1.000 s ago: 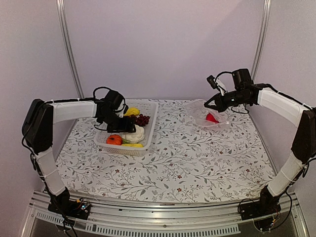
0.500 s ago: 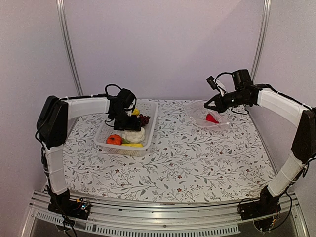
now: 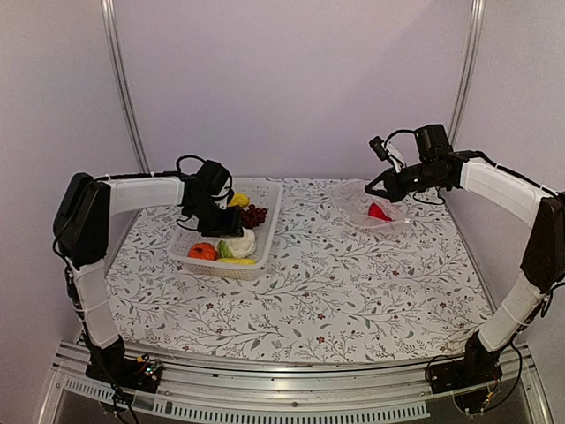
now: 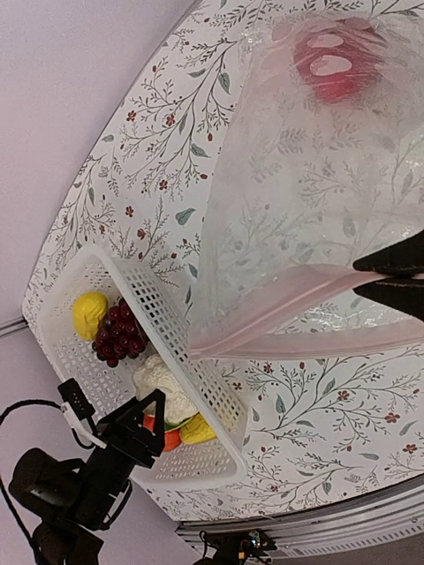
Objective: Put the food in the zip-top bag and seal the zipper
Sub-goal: Adjust the fake vegetable in the bin.
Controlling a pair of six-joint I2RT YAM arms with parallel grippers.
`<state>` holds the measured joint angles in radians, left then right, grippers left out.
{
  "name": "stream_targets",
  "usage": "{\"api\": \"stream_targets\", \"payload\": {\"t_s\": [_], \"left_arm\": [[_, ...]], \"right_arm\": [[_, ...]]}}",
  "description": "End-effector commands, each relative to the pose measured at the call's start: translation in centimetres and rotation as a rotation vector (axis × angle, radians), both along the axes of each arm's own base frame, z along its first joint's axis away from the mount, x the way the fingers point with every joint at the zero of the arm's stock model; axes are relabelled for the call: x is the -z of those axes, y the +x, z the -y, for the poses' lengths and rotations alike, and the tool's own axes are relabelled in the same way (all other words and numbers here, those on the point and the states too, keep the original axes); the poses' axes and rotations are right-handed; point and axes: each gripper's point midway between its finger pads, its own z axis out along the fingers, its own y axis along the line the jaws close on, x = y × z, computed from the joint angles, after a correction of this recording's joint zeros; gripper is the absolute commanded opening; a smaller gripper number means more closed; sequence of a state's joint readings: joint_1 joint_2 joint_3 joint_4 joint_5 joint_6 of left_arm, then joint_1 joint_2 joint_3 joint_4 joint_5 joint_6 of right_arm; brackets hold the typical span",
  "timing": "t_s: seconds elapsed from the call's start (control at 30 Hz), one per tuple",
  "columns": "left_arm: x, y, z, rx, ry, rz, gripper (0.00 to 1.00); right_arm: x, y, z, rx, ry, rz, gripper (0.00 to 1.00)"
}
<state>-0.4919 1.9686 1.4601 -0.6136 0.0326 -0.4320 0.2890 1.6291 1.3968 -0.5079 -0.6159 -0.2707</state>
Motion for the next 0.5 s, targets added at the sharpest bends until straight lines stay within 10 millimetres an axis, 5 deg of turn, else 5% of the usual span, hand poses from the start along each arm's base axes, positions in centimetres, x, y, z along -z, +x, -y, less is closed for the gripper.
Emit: {"api": "stream_targets", "payload": {"t_s": [0.0, 0.3, 0.47], "left_arm": [[-2.3, -0.8, -0.6, 0.0, -0.191, 0.044, 0.61], [-8.2, -0.5, 1.5, 0.088, -0.473, 0.252, 0.61], [-9.2, 0.1, 4.2, 0.149, -0.652, 0.263, 0.61]], "right_arm": [[-0.3, -0.6, 0.0, -0.012, 0.007, 0.008, 0.0], [-0.4, -0.6, -0.1, -0.013, 0.012, 0.005, 0.0], [-0.5, -0.7, -0.1, -0.012, 0.011, 0.006, 0.0]]}}
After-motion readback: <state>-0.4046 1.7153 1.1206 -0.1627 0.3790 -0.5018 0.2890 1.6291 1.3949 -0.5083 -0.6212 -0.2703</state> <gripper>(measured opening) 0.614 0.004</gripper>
